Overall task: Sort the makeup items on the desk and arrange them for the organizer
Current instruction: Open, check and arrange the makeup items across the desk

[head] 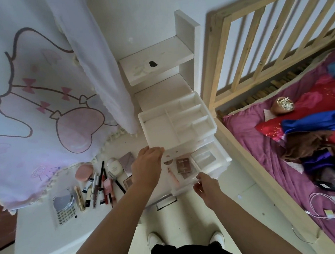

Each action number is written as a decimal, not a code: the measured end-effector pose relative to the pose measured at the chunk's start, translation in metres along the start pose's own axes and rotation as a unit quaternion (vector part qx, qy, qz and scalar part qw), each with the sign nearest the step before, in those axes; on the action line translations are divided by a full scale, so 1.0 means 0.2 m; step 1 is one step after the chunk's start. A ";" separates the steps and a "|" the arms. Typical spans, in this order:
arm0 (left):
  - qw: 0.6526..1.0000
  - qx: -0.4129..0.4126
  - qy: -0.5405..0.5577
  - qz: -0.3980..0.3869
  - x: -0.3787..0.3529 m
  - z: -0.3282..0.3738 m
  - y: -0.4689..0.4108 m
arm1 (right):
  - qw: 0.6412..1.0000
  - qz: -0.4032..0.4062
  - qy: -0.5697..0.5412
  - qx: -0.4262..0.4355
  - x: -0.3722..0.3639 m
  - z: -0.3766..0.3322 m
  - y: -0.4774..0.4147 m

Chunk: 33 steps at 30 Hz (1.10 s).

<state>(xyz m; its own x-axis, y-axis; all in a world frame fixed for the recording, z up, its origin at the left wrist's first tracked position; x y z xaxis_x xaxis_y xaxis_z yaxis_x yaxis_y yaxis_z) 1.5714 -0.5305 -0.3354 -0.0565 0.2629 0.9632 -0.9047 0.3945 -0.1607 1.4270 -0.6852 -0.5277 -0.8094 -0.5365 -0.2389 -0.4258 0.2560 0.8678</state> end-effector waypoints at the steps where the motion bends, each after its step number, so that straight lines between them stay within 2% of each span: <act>1: 1.000 0.012 0.001 -0.007 -0.01 0.00 0.01 | 1.000 -0.007 0.003 -0.002 0.03 0.02 0.01; 5: 0.998 0.049 0.005 -0.041 -0.04 0.01 0.07 | 0.997 -0.048 0.058 -0.009 0.07 0.03 0.08; 8: 0.993 0.036 -0.012 -0.115 -0.10 0.05 0.16 | 0.983 -0.057 0.177 0.004 0.09 -0.03 0.12; 10: 0.992 0.020 -0.021 -0.123 -0.12 0.08 0.23 | 0.958 -0.051 0.283 0.019 0.12 -0.09 0.13; 12: 0.997 0.023 -0.029 -0.065 -0.08 0.08 0.30 | 0.904 -0.044 0.422 0.046 0.14 -0.15 0.15; 14: 0.998 0.052 -0.017 -0.025 -0.09 0.05 0.37 | 0.818 -0.045 0.561 0.117 0.11 -0.24 0.16; 16: 0.996 0.070 0.006 -0.056 -0.16 0.04 0.43 | 0.749 -0.032 0.624 0.218 0.06 -0.35 0.20; 20: 0.993 0.032 0.012 -0.116 -0.28 0.10 0.47 | 0.662 -0.008 0.640 0.390 -0.09 -0.52 0.28; 21: 0.992 0.022 0.008 -0.125 -0.30 0.11 0.46 | 0.621 -0.012 0.657 0.426 -0.15 -0.53 0.29; 23: 0.989 0.005 -0.006 -0.146 -0.35 0.13 0.42 | 0.514 -0.035 0.723 0.460 -0.27 -0.52 0.25; 24: 0.986 0.004 -0.013 -0.169 -0.38 0.13 0.40 | 0.467 -0.048 0.755 0.457 -0.31 -0.51 0.21; 26: 0.974 0.006 -0.029 -0.224 -0.44 0.12 0.39 | 0.397 -0.078 0.809 0.426 -0.37 -0.48 0.12; 27: 0.969 0.006 -0.039 -0.245 -0.46 0.11 0.39 | 0.373 -0.088 0.827 0.411 -0.39 -0.47 0.09; 29: 0.962 -0.005 -0.057 -0.267 -0.47 0.11 0.39 | 0.347 -0.091 0.852 0.382 -0.42 -0.46 0.03; 33: 0.959 -0.012 -0.053 -0.279 -0.50 0.08 0.39 | 0.345 -0.089 0.874 0.331 -0.45 -0.42 -0.01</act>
<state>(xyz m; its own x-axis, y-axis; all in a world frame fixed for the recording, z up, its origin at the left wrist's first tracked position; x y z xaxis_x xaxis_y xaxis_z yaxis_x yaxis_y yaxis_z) 1.4995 -0.5391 -0.4401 0.3898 -0.0865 0.9168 -0.7962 0.4685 0.3827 1.5357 -0.7055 -0.4712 0.4874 -0.1089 0.8664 -0.8728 -0.0885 0.4799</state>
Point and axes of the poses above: each hand's wrist, its own y-axis away from the middle knuckle, its own x-axis out of the back of the hand, z = x × y, the point moved 10 cm from there along -y, towards the middle knuckle, and after that the axes turned 7 degrees about -y, right-handed, at the moved point
